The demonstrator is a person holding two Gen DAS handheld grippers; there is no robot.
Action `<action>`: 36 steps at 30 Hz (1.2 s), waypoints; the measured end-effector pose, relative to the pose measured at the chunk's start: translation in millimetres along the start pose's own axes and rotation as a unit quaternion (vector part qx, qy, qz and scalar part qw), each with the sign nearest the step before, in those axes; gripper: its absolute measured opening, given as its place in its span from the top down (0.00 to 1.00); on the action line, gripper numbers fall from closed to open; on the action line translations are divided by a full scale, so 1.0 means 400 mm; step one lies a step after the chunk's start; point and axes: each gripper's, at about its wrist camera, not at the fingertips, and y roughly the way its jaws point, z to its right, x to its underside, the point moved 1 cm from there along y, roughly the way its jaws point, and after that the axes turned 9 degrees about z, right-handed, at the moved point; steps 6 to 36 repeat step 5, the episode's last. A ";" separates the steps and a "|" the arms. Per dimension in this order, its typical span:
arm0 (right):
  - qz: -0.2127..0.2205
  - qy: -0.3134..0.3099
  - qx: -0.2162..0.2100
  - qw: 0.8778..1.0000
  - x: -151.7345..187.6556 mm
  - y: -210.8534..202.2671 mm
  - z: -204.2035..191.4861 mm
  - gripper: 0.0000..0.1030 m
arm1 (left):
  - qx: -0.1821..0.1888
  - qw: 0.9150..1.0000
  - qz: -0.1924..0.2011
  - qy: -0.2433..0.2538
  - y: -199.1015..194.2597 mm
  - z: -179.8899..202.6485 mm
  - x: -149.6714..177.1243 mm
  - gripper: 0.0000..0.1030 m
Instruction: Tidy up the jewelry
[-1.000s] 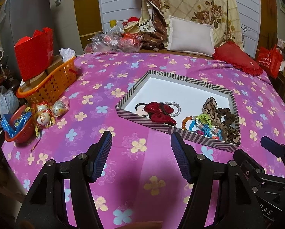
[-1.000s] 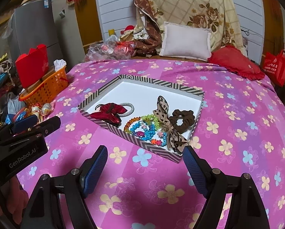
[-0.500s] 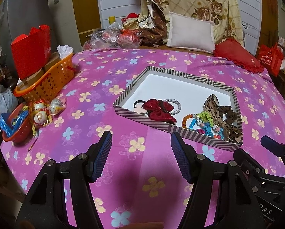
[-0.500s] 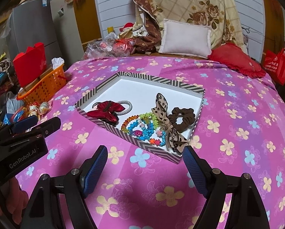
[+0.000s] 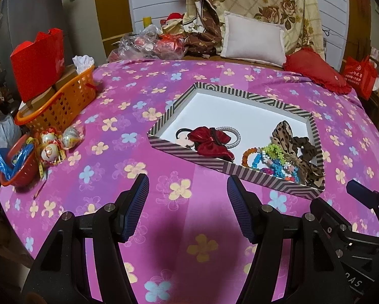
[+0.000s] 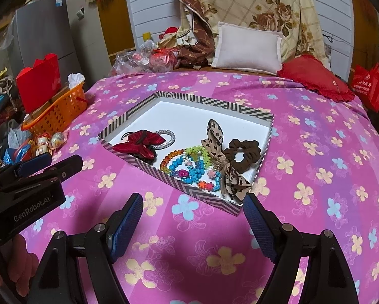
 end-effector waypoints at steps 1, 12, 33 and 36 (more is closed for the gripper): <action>0.000 0.000 0.001 1.000 0.003 0.001 0.003 0.23 | 0.000 1.000 0.001 0.001 0.000 -0.001 0.002 0.38; -0.001 0.006 0.008 1.000 0.011 0.003 0.030 0.23 | 0.003 1.000 -0.005 -0.003 0.008 -0.010 0.006 0.38; -0.001 0.006 0.008 1.000 0.011 0.003 0.030 0.23 | 0.003 1.000 -0.005 -0.003 0.008 -0.010 0.006 0.38; -0.001 0.006 0.008 1.000 0.011 0.003 0.030 0.23 | 0.003 1.000 -0.005 -0.003 0.008 -0.010 0.006 0.38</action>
